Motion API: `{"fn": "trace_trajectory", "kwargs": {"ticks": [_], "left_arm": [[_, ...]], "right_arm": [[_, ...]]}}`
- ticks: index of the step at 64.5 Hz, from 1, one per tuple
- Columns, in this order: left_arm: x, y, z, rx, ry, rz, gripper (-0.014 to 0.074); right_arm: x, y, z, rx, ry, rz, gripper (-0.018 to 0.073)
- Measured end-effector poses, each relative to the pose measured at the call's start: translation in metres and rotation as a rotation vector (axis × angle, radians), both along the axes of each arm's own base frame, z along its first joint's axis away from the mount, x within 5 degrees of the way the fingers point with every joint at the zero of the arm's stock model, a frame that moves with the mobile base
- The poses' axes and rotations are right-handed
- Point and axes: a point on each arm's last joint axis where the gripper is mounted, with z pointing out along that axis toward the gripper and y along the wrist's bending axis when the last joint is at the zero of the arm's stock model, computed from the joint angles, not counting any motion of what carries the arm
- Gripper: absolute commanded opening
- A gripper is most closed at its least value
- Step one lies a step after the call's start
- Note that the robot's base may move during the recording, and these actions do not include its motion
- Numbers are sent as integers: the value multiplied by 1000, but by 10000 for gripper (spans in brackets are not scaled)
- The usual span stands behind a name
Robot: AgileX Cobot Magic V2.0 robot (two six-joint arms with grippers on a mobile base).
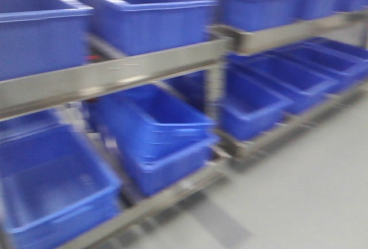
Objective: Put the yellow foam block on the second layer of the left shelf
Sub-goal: 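Stop the base facing the shelf in front of the blue bins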
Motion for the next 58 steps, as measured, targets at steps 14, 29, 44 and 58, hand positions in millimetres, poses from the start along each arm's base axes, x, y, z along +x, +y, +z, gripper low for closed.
{"fn": "trace_trajectory", "kwargs": {"ticks": [14, 29, 44, 58], "left_arm": [[0, 0, 0, 0, 0, 0, 124], [0, 0, 0, 0, 0, 0, 124], [0, 0, 0, 0, 0, 0, 124], [0, 0, 0, 0, 0, 0, 124]], "right_arm": [[0, 0, 0, 0, 0, 0, 469], [0, 0, 0, 0, 0, 0, 469], [0, 0, 0, 0, 0, 0, 469], [0, 0, 0, 0, 0, 0, 469]]}}
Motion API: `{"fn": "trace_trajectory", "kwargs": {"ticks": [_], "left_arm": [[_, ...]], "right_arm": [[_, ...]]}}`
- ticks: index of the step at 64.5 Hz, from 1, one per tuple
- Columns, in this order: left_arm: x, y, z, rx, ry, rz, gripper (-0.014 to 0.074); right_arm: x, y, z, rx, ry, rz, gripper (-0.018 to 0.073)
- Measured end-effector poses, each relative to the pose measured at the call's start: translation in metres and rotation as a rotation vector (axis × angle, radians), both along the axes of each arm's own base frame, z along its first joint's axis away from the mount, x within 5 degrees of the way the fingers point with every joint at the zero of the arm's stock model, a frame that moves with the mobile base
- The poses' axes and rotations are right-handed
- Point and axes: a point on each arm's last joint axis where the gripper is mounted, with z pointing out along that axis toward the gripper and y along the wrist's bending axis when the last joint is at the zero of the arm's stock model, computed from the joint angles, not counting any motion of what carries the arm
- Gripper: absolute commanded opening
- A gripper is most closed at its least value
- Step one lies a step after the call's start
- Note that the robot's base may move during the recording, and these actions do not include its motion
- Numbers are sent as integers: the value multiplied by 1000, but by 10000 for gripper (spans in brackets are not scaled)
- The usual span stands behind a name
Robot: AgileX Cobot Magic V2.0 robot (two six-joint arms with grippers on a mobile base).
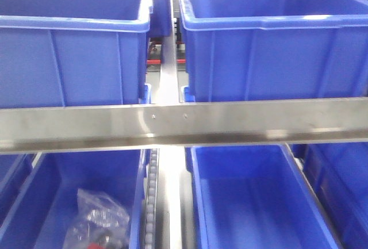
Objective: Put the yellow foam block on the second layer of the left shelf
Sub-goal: 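Stop the base facing the shelf in front of the blue bins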
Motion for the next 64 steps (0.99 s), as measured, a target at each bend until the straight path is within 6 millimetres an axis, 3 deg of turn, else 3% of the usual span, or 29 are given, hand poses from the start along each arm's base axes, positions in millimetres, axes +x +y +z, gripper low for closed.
{"fn": "trace_trajectory", "kwargs": {"ticks": [64], "left_arm": [[0, 0, 0, 0, 0, 0, 124]], "right_arm": [[0, 0, 0, 0, 0, 0, 469]]}}
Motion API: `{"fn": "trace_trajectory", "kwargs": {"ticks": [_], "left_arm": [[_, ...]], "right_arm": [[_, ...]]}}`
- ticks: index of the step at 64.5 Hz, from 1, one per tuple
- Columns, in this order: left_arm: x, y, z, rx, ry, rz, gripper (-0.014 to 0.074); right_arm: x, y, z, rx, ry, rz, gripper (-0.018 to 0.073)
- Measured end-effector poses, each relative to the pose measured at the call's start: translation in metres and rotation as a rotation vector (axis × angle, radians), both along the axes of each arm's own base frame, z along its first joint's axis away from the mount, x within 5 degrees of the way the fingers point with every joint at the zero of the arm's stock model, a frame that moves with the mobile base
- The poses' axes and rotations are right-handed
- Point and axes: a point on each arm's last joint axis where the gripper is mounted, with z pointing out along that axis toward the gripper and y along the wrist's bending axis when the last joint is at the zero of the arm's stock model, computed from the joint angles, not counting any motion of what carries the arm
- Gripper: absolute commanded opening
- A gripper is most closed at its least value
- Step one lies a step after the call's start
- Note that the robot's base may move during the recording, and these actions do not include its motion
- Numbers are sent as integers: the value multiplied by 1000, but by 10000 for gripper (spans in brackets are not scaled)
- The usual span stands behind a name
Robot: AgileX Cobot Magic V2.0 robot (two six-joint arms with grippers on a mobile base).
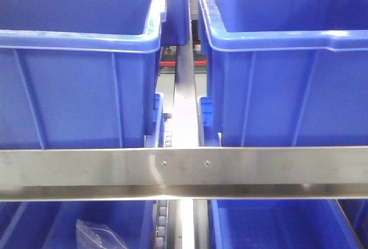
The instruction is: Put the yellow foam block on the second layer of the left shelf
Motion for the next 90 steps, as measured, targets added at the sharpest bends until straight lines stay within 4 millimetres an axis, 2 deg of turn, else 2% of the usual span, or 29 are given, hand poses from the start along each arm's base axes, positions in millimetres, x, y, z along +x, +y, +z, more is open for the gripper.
{"fn": "trace_trajectory", "kwargs": {"ticks": [42, 53, 67, 90], "left_arm": [[0, 0, 0, 0, 0, 0, 124], [0, 0, 0, 0, 0, 0, 124], [0, 0, 0, 0, 0, 0, 124], [0, 0, 0, 0, 0, 0, 124]], "right_arm": [[0, 0, 0, 0, 0, 0, 466], [7, 2, 12, -1, 4, 0, 466], [43, 11, 24, -23, 89, -1, 466], [126, 31, 33, -42, 165, -5, 464]]}}
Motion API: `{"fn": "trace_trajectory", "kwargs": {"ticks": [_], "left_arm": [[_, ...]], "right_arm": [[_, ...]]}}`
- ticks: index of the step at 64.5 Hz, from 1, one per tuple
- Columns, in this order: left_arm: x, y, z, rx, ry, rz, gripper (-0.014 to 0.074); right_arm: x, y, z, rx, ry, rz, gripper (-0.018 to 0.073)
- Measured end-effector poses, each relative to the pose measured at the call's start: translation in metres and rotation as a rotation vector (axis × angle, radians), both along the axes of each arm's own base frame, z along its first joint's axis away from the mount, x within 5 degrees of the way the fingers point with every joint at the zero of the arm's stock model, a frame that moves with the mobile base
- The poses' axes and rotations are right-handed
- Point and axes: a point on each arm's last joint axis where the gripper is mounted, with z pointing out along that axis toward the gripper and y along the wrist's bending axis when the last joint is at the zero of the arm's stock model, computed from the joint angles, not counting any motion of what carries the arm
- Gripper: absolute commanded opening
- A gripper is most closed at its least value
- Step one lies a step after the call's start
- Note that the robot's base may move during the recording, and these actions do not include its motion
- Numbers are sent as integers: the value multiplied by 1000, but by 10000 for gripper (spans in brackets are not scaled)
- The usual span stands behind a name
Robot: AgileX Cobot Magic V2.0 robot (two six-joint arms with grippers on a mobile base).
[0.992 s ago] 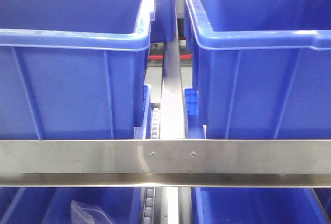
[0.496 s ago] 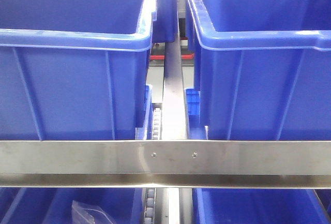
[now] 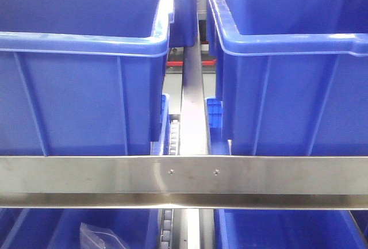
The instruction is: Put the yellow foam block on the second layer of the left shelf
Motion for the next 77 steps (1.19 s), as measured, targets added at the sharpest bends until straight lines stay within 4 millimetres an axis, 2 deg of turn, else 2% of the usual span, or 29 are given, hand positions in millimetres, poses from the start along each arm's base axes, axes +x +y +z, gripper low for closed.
{"fn": "trace_trajectory", "kwargs": {"ticks": [8, 18, 23, 31, 42, 56, 63, 67, 74, 77], "left_arm": [[0, 0, 0, 0, 0, 0, 124], [0, 0, 0, 0, 0, 0, 124], [0, 0, 0, 0, 0, 0, 124], [0, 0, 0, 0, 0, 0, 124], [0, 0, 0, 0, 0, 0, 124], [0, 0, 0, 0, 0, 0, 124], [0, 0, 0, 0, 0, 0, 124], [0, 0, 0, 0, 0, 0, 124], [0, 0, 0, 0, 0, 0, 124], [0, 0, 0, 0, 0, 0, 124]], "right_arm": [[22, 5, -3, -6, 24, -1, 465], [37, 8, -8, -9, 36, -8, 468], [40, 8, -10, -11, 41, -10, 503], [40, 8, -10, -10, 37, -10, 648], [41, 6, -9, -8, 31, -18, 634], [42, -5, -7, -5, 22, -64, 623], [37, -13, 0, 0, -4, -91, 517], [33, -18, 4, 2, -12, -107, 393], [26, -26, 8, 0, -2, -136, 104], [23, -29, 9, -2, 11, -148, 37]]}}
